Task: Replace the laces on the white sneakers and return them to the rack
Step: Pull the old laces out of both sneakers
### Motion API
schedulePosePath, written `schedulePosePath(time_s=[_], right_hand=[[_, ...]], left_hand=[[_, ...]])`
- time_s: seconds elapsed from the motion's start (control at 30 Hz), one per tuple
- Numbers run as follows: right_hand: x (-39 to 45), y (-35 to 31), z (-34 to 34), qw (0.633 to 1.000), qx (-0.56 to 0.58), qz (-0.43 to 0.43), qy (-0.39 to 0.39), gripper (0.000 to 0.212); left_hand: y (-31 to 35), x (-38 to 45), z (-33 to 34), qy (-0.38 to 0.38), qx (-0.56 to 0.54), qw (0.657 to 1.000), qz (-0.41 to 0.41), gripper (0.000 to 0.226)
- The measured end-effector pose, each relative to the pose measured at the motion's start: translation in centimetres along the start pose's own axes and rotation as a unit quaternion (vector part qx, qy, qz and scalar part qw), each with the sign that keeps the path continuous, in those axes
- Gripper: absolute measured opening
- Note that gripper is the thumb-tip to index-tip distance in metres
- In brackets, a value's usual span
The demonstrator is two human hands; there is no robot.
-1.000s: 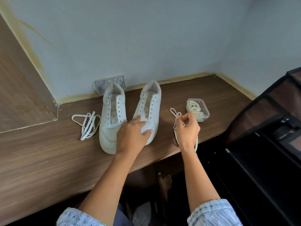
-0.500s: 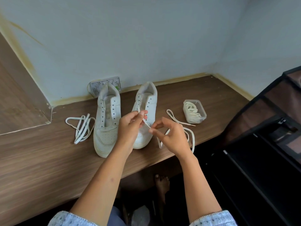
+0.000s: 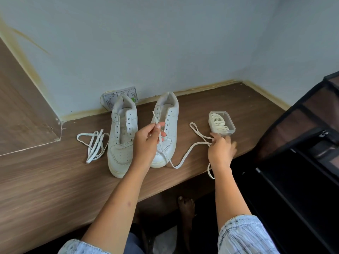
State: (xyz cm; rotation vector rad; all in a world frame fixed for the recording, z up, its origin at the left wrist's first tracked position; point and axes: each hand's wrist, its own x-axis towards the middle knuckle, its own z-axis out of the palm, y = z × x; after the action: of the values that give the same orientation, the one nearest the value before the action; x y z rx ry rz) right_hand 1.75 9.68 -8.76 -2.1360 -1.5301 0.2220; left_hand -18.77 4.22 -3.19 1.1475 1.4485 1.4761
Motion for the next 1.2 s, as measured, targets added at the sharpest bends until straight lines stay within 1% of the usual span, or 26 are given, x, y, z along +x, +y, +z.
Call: schedulePosePath(time_s=[0.13, 0.2, 0.23, 0.27, 0.3, 0.37, 0.43, 0.5, 0.57, 0.63, 0.7, 0.77, 0.87, 0.97, 1.03, 1.13, 1.2], right_hand=[[0.3, -0.1, 0.8, 0.999, -0.005, -0.010, 0.033, 0.022], [0.3, -0.5, 0.4, 0.998, 0.034, -0.027, 0.055, 0.017], [0.2, -1.0, -0.1, 0.994, 0.084, -0.042, 0.064, 0.016], [0.0, -1.7, -1.0, 0.984, 0.157, -0.060, 0.066, 0.015], [-0.4, -2.6, -2.1, 0.965, 0.240, -0.083, 0.059, 0.014], [-1.6, -4.6, -4.2, 0.915, 0.376, -0.142, 0.023, 0.013], [-2.8, -6.1, -5.0, 0.884, 0.433, -0.175, -0.022, 0.013], [-4.0, -6.8, -4.7, 0.865, 0.462, -0.186, -0.055, 0.014], [-4.7, -7.4, -4.3, 0.847, 0.496, -0.171, -0.086, 0.025], [-4.8, -7.7, -4.2, 0.842, 0.504, -0.163, -0.102, 0.030], [-4.7, -7.8, -4.2, 0.842, 0.502, -0.165, -0.108, 0.022], [-4.8, -7.9, -4.2, 0.833, 0.520, -0.153, -0.111, 0.014], [-5.5, -8.2, -4.4, 0.816, 0.553, -0.118, -0.115, 0.012], [-5.8, -8.7, -4.9, 0.778, 0.606, -0.075, -0.148, 0.016], [-5.8, -8.9, -5.4, 0.753, 0.629, -0.071, -0.178, 0.020], [-6.0, -9.1, -6.4, 0.738, 0.632, -0.076, -0.225, 0.032], [-6.3, -9.3, -7.3, 0.728, 0.623, -0.092, -0.271, 0.031]], left_hand=[[-0.1, 0.1, 0.3, -0.003, 0.003, 1.000, -0.004, 0.017], [-0.1, 0.2, 0.3, 0.002, 0.001, 1.000, 0.000, 0.014], [0.0, 0.2, 0.2, 0.006, 0.001, 1.000, 0.006, 0.015], [0.0, 0.2, 0.2, 0.010, 0.000, 1.000, 0.012, 0.016], [0.0, 0.3, 0.1, 0.014, 0.001, 1.000, 0.019, 0.016], [0.1, 0.3, 0.2, 0.019, 0.000, 0.999, 0.026, 0.017], [0.3, 0.4, 0.4, 0.017, 0.008, 0.999, 0.037, 0.018], [0.5, 0.4, 0.6, 0.011, 0.024, 0.998, 0.057, 0.015], [0.7, 0.3, 0.8, 0.009, 0.041, 0.996, 0.084, 0.013], [0.9, 0.1, 1.1, 0.008, 0.067, 0.992, 0.106, 0.014], [1.2, -0.1, 1.1, 0.010, 0.089, 0.988, 0.126, 0.015], [1.3, -0.3, 1.1, 0.015, 0.098, 0.985, 0.142, 0.016], [1.7, -0.8, 0.9, 0.025, 0.121, 0.976, 0.178, 0.014], [2.3, -0.9, 0.6, 0.038, 0.151, 0.965, 0.210, 0.014], [2.6, -0.8, 0.3, 0.033, 0.179, 0.957, 0.228, 0.015], [3.2, -0.6, -0.6, 0.007, 0.219, 0.944, 0.248, 0.024], [4.0, -0.6, -1.4, -0.016, 0.226, 0.939, 0.258, 0.035]])
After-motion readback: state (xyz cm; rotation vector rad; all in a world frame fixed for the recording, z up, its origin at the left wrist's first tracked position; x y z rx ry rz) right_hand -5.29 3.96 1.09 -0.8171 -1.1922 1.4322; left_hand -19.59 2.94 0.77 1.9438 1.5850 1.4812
